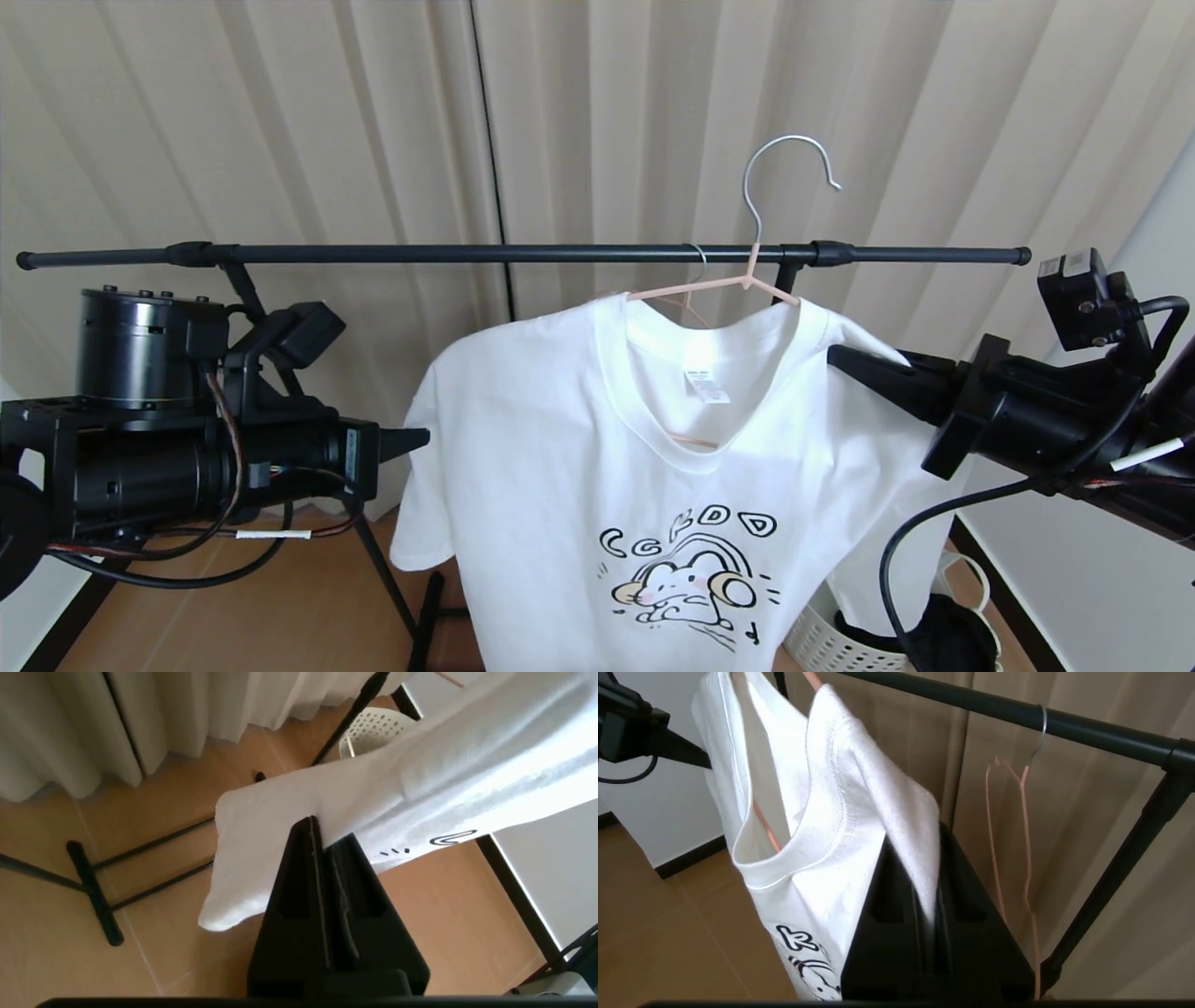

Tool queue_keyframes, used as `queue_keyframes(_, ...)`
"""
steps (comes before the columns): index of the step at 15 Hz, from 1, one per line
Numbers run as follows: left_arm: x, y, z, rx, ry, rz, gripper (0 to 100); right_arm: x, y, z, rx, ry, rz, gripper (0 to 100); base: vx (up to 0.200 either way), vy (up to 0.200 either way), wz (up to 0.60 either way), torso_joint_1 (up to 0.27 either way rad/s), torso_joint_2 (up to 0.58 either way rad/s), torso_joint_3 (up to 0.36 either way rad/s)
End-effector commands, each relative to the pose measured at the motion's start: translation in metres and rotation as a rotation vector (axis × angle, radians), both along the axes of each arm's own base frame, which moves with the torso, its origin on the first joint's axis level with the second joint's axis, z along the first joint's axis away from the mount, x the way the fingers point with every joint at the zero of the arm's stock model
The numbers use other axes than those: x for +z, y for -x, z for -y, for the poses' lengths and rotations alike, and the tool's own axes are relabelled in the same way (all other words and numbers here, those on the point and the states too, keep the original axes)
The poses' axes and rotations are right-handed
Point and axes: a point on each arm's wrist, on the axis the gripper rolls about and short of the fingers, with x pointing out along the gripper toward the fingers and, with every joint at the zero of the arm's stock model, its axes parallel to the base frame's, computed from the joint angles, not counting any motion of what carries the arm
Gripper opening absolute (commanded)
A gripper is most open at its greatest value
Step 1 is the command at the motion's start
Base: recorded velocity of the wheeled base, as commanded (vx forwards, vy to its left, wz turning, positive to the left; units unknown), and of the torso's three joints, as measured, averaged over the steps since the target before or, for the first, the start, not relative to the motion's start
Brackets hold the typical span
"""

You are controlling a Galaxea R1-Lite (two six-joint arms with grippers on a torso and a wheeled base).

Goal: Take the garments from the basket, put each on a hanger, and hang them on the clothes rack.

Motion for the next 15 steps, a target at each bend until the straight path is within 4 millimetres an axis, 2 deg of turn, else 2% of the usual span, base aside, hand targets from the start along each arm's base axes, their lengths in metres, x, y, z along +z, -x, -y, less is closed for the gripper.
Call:
queue_keyframes(1, 0.002, 0.004, -0.002, 0.005, 0.002, 0.010, 0, 0.000, -0.001, 0.001, -0.003, 0.000, -0.001, 0, 0.000, 0.000, 0.00, 0.000, 0.00, 0.000)
queue_keyframes(8, -0.003, 0.013, -0.006, 0.012, -0.002, -0.009, 0, 0.001, -0.002, 0.003, -0.016, -0.001, 0.002, 0, 0.000, 0.000, 0.00, 0.000, 0.00, 0.000)
queue_keyframes(15, 0.001, 0.022, -0.008, 0.015, 0.011, 0.005, 0, 0.001, -0.002, 0.004, -0.019, -0.002, 0.005, 0, 0.000, 0.000, 0.00, 0.000, 0.00, 0.000)
